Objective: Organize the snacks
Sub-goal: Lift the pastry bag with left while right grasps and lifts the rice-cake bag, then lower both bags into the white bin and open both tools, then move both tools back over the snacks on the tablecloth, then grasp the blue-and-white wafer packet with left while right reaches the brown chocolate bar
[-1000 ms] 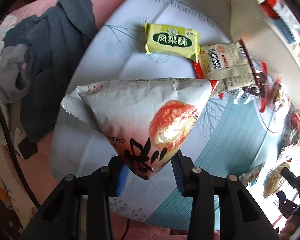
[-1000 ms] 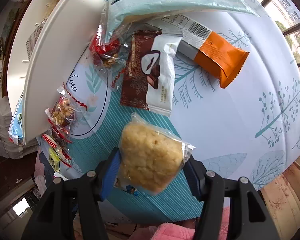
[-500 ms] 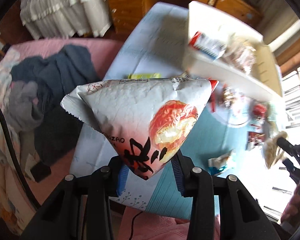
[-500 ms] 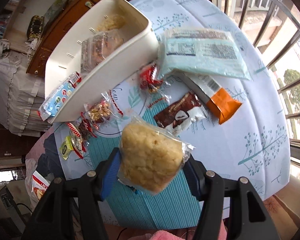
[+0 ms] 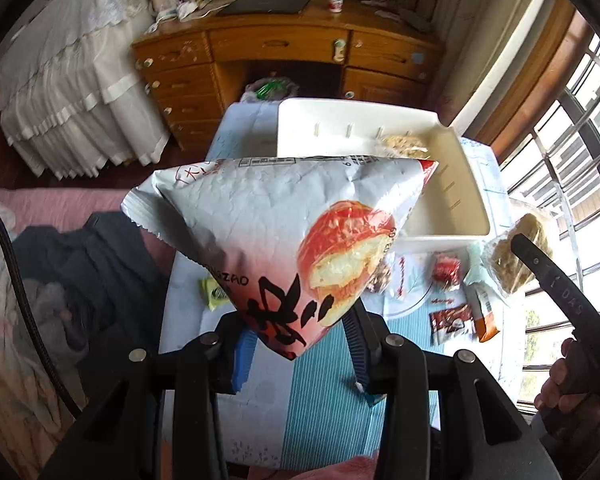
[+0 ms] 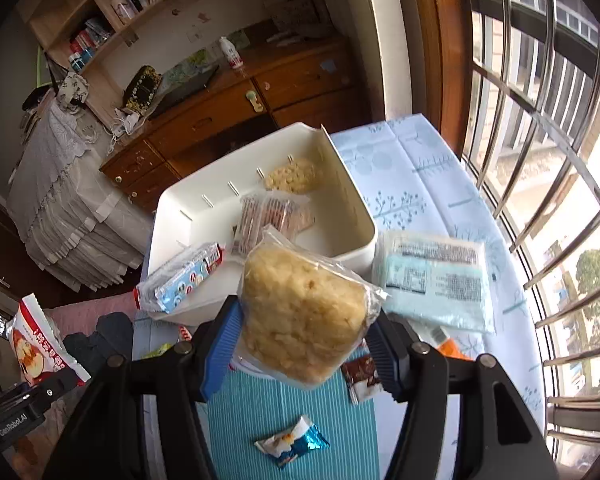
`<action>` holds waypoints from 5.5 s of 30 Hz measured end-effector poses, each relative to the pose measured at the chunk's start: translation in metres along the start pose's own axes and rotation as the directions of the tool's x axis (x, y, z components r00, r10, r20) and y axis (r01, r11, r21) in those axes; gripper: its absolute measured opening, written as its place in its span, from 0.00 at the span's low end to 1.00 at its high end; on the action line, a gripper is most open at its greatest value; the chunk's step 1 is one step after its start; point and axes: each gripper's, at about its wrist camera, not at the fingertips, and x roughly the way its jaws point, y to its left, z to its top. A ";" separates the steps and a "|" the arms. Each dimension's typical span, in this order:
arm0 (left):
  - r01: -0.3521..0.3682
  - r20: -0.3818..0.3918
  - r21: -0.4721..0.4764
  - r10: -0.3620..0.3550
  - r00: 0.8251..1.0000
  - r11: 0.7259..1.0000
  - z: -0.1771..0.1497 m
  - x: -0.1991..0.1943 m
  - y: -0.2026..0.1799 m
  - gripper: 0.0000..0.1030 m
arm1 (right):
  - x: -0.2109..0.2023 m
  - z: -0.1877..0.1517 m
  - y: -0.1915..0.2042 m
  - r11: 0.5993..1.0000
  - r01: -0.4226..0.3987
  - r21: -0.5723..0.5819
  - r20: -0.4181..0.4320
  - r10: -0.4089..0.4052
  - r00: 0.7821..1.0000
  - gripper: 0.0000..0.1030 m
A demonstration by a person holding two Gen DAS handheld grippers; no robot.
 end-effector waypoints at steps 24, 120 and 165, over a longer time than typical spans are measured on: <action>0.166 0.178 0.302 -0.226 0.958 0.939 0.076 0.054 -0.064 0.58 | 0.037 0.041 0.044 0.933 0.111 -0.342 0.286 -0.010 0.958 0.62; 0.291 -0.266 -0.252 -0.356 0.896 0.923 -0.118 0.152 -0.065 0.78 | 0.088 -0.063 -0.111 0.988 -0.083 0.130 -0.535 0.140 0.833 0.76; 0.088 -0.276 0.321 0.005 0.961 0.943 -0.159 0.216 -0.177 0.62 | 0.167 -0.073 -0.053 0.963 0.234 -0.137 -0.584 -0.269 0.766 0.49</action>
